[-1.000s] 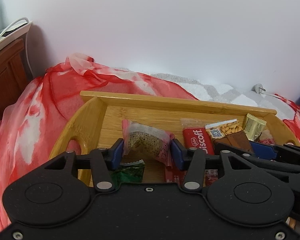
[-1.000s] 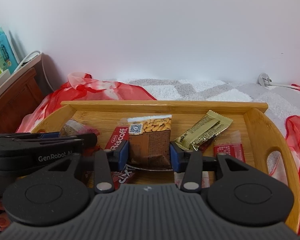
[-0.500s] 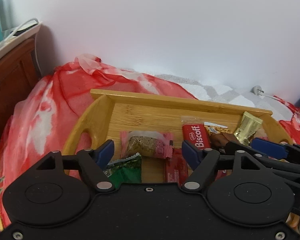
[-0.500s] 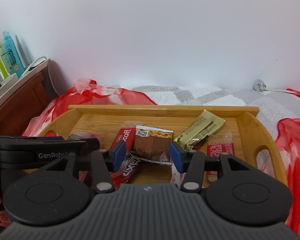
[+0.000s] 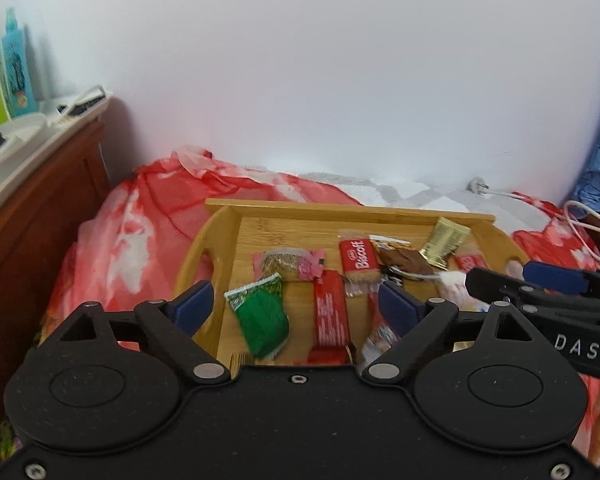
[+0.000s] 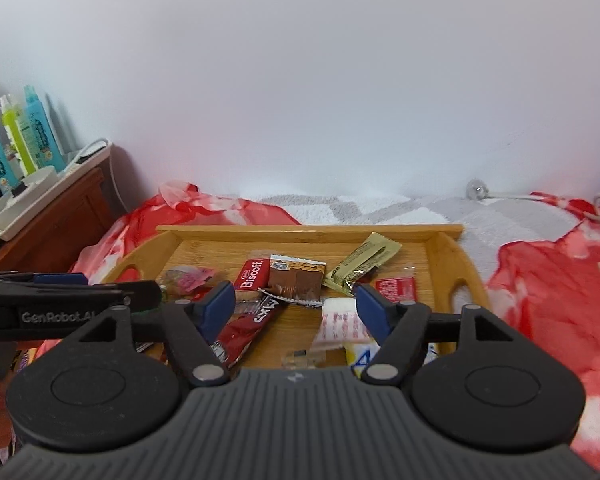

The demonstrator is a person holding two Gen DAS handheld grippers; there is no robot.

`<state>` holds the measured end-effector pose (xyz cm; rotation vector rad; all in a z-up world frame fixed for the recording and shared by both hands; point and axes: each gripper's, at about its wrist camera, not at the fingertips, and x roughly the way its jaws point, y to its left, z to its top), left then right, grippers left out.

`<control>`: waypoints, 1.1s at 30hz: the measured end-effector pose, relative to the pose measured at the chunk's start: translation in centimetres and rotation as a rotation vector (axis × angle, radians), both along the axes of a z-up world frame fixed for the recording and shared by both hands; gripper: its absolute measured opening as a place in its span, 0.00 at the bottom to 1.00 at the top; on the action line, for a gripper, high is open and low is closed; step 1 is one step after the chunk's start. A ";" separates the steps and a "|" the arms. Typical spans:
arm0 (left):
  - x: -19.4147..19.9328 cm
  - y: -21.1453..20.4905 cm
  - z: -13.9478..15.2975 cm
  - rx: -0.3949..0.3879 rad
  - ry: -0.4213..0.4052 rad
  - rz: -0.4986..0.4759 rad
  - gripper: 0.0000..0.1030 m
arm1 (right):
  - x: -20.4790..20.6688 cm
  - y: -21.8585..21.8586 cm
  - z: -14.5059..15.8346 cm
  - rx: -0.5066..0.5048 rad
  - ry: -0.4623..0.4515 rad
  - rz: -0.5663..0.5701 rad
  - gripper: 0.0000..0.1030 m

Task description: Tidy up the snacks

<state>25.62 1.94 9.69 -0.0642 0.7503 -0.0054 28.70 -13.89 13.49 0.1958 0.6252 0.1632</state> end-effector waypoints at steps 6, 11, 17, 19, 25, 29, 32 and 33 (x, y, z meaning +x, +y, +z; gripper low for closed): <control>-5.2 -1.0 1.9 0.029 -0.048 -0.012 0.89 | -4.3 0.0 1.6 -0.024 -0.041 -0.006 0.81; -9.7 -1.5 2.9 0.010 -0.076 -0.023 0.92 | -7.9 0.1 2.2 -0.053 -0.068 -0.009 0.83; -14.8 -1.9 2.6 0.033 -0.089 -0.021 0.92 | -12.8 0.3 1.7 -0.037 -0.081 -0.013 0.84; -16.2 -1.8 2.2 0.031 -0.090 -0.022 0.93 | -14.4 0.3 1.5 -0.031 -0.084 -0.015 0.84; -19.9 -1.6 0.3 0.005 -0.077 -0.010 0.93 | -18.1 0.5 0.7 -0.047 -0.101 -0.011 0.86; -21.8 -1.8 -1.4 0.009 -0.074 -0.015 0.93 | -20.0 0.7 -0.6 -0.055 -0.097 -0.015 0.86; -22.5 -2.1 -2.7 0.022 -0.075 -0.019 0.93 | -21.0 1.0 -1.8 -0.061 -0.091 -0.022 0.87; -22.7 -2.1 -3.2 0.022 -0.071 -0.020 0.93 | -21.3 1.1 -2.3 -0.064 -0.088 -0.027 0.87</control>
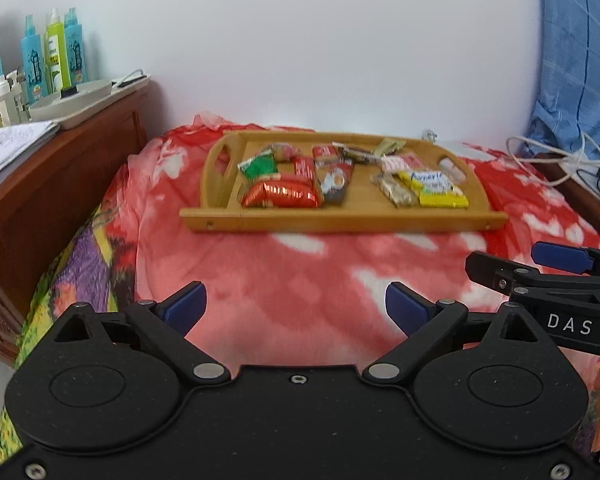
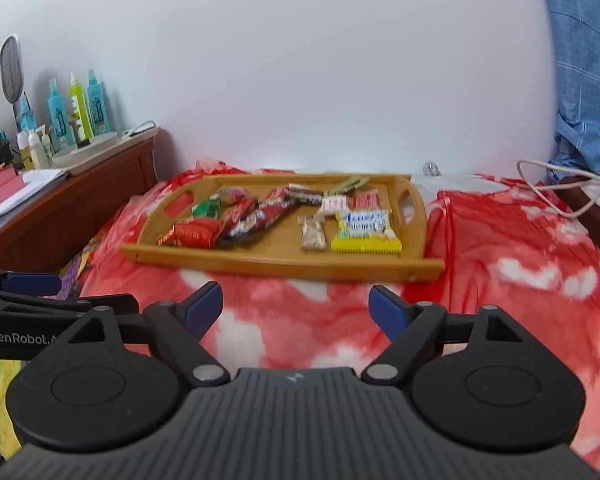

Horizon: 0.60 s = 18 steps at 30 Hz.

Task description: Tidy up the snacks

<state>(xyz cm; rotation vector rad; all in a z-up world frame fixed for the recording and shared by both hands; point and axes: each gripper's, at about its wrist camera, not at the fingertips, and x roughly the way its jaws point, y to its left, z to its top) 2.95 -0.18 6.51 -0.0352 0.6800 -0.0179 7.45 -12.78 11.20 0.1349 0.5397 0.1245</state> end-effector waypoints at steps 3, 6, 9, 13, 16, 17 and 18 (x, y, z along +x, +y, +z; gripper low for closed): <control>-0.3 0.0 -1.2 -0.003 0.008 -0.002 0.94 | -0.6 0.0 -1.4 0.010 0.016 -0.019 0.87; -0.3 0.0 -2.3 0.006 0.008 -0.005 0.94 | -1.1 0.1 -2.6 0.004 0.028 -0.038 0.87; -0.1 0.1 -3.2 0.013 0.006 -0.006 0.94 | -1.6 0.1 -3.8 -0.013 0.031 -0.054 0.89; 0.3 0.1 -4.9 0.020 0.025 -0.021 0.94 | -2.1 0.3 -5.1 -0.057 0.040 -0.077 0.94; 0.3 0.2 -6.1 0.022 0.044 -0.016 0.94 | -2.1 0.6 -5.6 -0.079 0.047 -0.089 0.96; 0.3 0.3 -6.5 0.017 0.053 -0.017 0.95 | -2.1 0.7 -5.7 -0.084 0.046 -0.091 0.99; 0.2 0.4 -6.6 0.009 0.041 -0.015 0.97 | -2.1 0.8 -5.8 -0.087 0.043 -0.093 1.00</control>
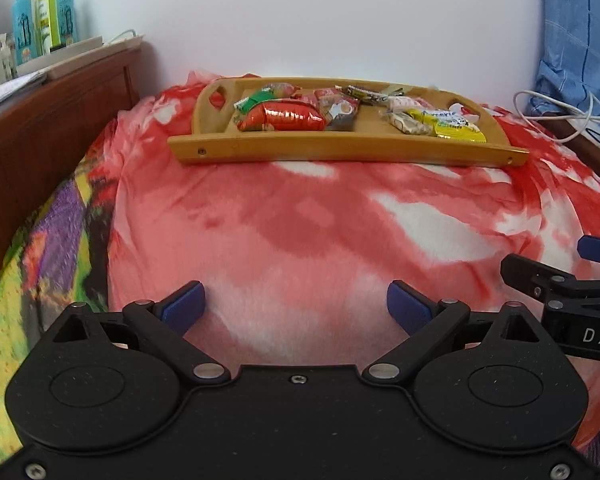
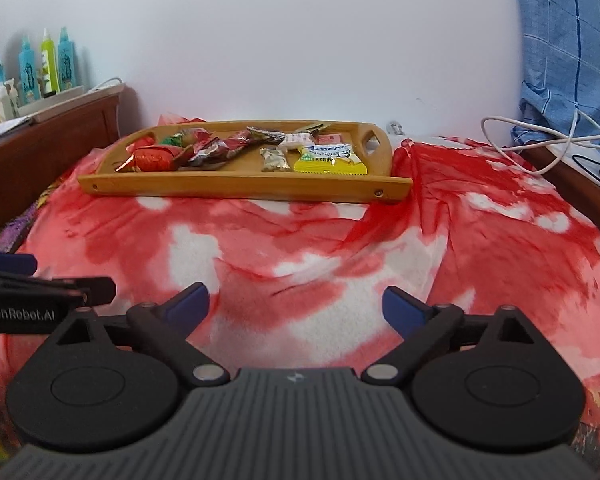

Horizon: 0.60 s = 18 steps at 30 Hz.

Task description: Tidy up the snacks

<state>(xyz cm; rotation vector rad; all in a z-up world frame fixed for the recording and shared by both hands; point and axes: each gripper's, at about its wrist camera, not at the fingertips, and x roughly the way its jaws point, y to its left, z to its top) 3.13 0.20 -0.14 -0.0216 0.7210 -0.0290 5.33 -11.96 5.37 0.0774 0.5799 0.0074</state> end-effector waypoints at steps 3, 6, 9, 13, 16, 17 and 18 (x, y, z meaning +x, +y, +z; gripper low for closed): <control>0.1 0.2 -0.1 -0.012 0.000 -0.001 0.99 | 0.2 0.1 -0.4 -0.006 0.011 -0.001 1.00; 0.0 0.4 -0.3 -0.012 -0.004 -0.008 1.00 | 0.7 0.1 -0.9 -0.009 0.032 -0.016 1.00; -0.3 0.4 -0.4 -0.010 -0.021 -0.007 1.00 | 1.0 0.2 -1.2 -0.023 0.032 -0.026 1.00; -0.3 0.2 -0.4 -0.011 -0.018 0.006 1.00 | 1.0 0.6 -1.4 -0.038 0.028 -0.020 1.00; -0.2 0.2 -0.4 -0.018 -0.012 0.014 1.00 | 1.0 0.8 -1.5 -0.041 0.023 -0.023 1.00; -0.1 0.2 -0.4 -0.019 -0.010 0.017 1.00 | 1.0 0.7 -1.5 -0.039 0.024 -0.024 1.00; -0.1 0.2 -0.4 -0.019 -0.010 0.019 1.00 | 1.0 0.7 -1.5 -0.039 0.024 -0.024 1.00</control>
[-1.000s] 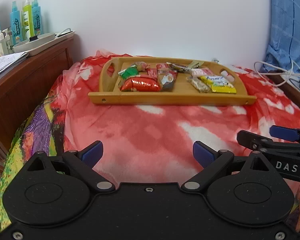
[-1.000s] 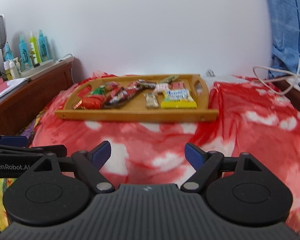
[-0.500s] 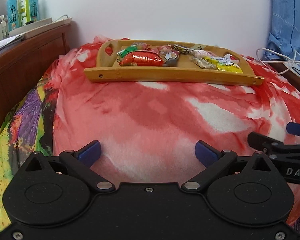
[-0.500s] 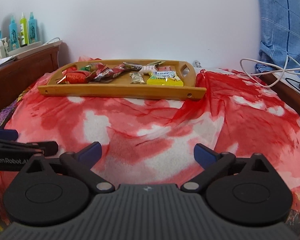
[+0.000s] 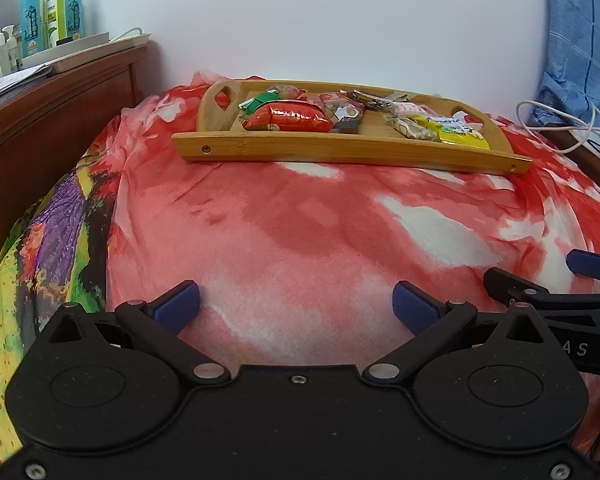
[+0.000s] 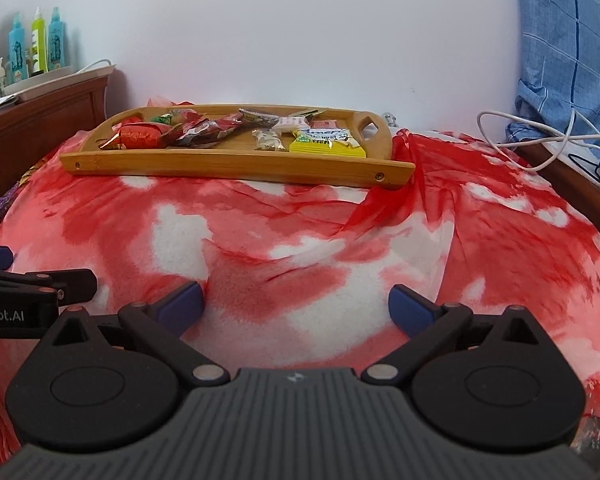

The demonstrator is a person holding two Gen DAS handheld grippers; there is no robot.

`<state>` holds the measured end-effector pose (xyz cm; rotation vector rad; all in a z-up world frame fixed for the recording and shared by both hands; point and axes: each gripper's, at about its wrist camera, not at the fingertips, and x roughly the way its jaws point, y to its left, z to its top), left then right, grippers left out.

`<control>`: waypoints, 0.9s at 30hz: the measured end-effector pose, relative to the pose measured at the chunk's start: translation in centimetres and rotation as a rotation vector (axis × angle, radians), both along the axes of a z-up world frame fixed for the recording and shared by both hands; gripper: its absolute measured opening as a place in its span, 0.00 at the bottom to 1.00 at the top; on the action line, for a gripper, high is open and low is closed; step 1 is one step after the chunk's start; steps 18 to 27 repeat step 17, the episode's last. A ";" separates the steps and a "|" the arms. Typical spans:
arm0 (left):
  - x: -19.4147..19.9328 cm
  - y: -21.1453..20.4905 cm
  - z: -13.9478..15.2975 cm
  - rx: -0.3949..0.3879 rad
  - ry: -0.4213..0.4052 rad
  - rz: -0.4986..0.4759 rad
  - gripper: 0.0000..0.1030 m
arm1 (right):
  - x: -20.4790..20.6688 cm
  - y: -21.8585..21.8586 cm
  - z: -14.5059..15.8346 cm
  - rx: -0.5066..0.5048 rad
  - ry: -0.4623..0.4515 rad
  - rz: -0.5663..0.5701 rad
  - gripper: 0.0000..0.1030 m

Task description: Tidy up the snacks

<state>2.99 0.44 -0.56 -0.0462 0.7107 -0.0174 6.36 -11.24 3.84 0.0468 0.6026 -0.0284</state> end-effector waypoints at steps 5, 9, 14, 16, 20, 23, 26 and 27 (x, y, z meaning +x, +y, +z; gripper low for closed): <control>0.0 0.0 0.0 -0.007 0.002 0.010 1.00 | 0.0 0.0 0.0 -0.001 -0.002 0.000 1.00; 0.0 0.1 0.0 -0.010 0.003 0.010 1.00 | 0.0 0.0 0.0 -0.001 -0.003 0.000 1.00; -0.1 0.0 0.0 -0.002 0.001 0.017 1.00 | 0.0 0.0 -0.1 -0.002 -0.004 0.000 1.00; -0.1 0.0 0.0 -0.001 0.003 0.017 1.00 | 0.0 0.0 -0.1 -0.003 -0.006 0.000 1.00; -0.1 -0.1 0.1 -0.001 0.005 0.017 1.00 | -0.1 0.0 -0.1 -0.003 -0.007 -0.001 1.00; -0.1 -0.1 0.1 -0.001 0.005 0.017 1.00 | -0.1 0.0 -0.1 -0.003 -0.007 -0.001 1.00; -0.1 -0.1 0.1 -0.001 0.005 0.017 1.00 | -0.1 0.0 -0.1 -0.003 -0.007 -0.001 1.00; -0.1 -0.1 0.1 -0.001 0.005 0.017 1.00 | -0.1 0.0 -0.1 -0.003 -0.007 -0.001 1.00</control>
